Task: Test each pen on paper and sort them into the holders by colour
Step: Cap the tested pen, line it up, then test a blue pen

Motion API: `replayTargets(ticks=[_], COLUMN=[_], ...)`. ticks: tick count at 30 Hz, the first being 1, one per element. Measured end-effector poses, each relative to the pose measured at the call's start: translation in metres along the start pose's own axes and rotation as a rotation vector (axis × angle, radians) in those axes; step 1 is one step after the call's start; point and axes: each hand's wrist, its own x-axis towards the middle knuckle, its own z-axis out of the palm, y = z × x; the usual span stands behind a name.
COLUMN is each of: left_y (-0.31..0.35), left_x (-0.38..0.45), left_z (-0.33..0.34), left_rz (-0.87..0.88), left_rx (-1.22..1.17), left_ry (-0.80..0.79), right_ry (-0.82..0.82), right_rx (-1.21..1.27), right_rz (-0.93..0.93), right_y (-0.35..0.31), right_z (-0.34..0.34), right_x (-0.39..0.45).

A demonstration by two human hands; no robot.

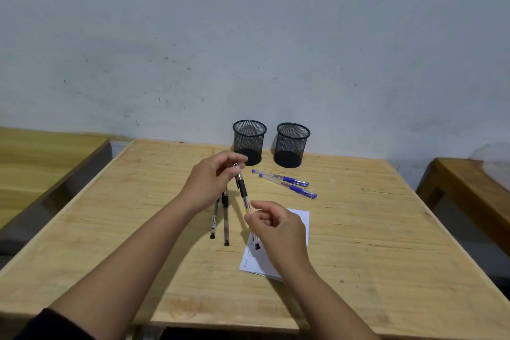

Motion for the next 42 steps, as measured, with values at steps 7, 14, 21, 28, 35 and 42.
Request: replayTargets(ticks=[7, 14, 21, 28, 35, 42], left_y=[-0.035, -0.092, -0.096, -0.098, -0.094, -0.058], left_x=[-0.017, -0.045, -0.045, -0.046, -0.041, 0.006], left_z=[-0.004, -0.005, -0.002, 0.000, 0.000, 0.022], left_rz=[-0.147, -0.196, -0.133, -0.106, -0.136, -0.051], left_rx=[0.229, 0.489, 0.523, 0.531, 0.535, 0.526], left_ry=[0.213, 0.235, 0.254, 0.261, 0.247, 0.132], right_ry=[0.093, 0.115, 0.098, 0.060, 0.016, 0.055], right_rx=[-0.099, -0.302, -0.457, -0.530, -0.498, -0.592], right_rz=[-0.066, 0.029, 0.047, 0.013, 0.003, -0.075], right_y=[0.004, 0.012, 0.025, 0.025, 0.018, 0.011], right_z=[0.021, 0.044, 0.056, 0.052, 0.042, -0.014], right_x=[0.004, 0.024, 0.036, 0.039, 0.042, 0.077])
